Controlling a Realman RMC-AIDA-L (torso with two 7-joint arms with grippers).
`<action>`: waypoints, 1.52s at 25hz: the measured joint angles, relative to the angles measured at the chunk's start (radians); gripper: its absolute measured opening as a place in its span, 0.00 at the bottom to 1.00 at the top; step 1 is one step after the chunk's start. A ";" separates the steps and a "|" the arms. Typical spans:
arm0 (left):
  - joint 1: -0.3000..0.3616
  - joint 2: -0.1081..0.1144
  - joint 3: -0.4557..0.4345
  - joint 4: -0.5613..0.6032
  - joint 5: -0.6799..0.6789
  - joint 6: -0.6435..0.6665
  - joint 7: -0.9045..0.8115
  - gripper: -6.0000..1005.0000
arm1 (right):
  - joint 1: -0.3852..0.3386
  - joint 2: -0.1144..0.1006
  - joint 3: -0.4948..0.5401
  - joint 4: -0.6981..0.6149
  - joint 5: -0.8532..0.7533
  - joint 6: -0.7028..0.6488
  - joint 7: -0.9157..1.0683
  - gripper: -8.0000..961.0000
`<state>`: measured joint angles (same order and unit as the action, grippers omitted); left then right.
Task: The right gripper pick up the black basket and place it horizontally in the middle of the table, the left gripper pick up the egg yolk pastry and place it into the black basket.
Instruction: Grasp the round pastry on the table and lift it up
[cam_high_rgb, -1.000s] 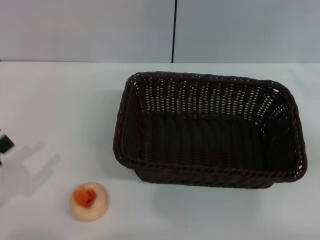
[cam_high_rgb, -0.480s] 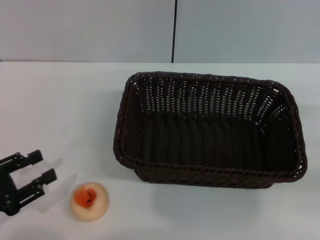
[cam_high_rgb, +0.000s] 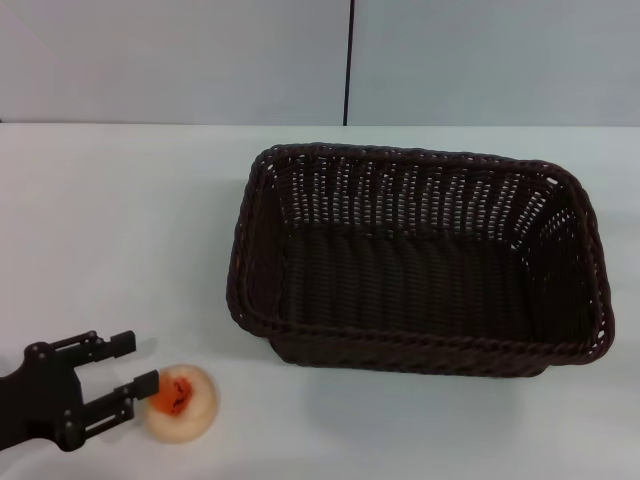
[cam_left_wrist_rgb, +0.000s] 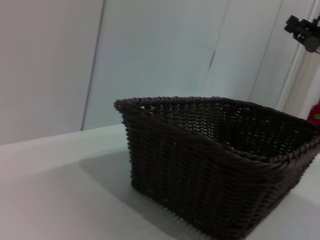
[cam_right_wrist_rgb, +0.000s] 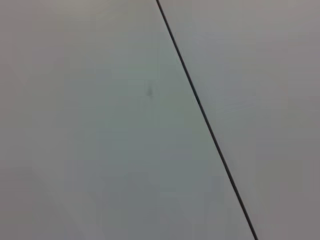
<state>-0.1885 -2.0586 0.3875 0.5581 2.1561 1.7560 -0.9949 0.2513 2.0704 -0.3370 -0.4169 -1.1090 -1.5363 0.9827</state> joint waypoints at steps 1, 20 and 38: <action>0.000 0.000 0.008 0.000 0.000 0.001 -0.002 0.57 | 0.000 0.000 0.000 0.000 0.000 0.003 0.000 0.42; -0.012 0.000 0.083 -0.013 0.050 -0.060 -0.033 0.48 | 0.007 0.002 0.001 0.004 0.000 0.006 -0.001 0.42; -0.034 0.000 0.102 -0.026 0.053 -0.026 -0.019 0.13 | 0.008 0.002 0.001 0.005 -0.001 0.016 -0.001 0.42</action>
<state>-0.2224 -2.0586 0.4890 0.5323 2.2090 1.7297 -1.0143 0.2592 2.0724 -0.3359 -0.4121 -1.1103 -1.5199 0.9816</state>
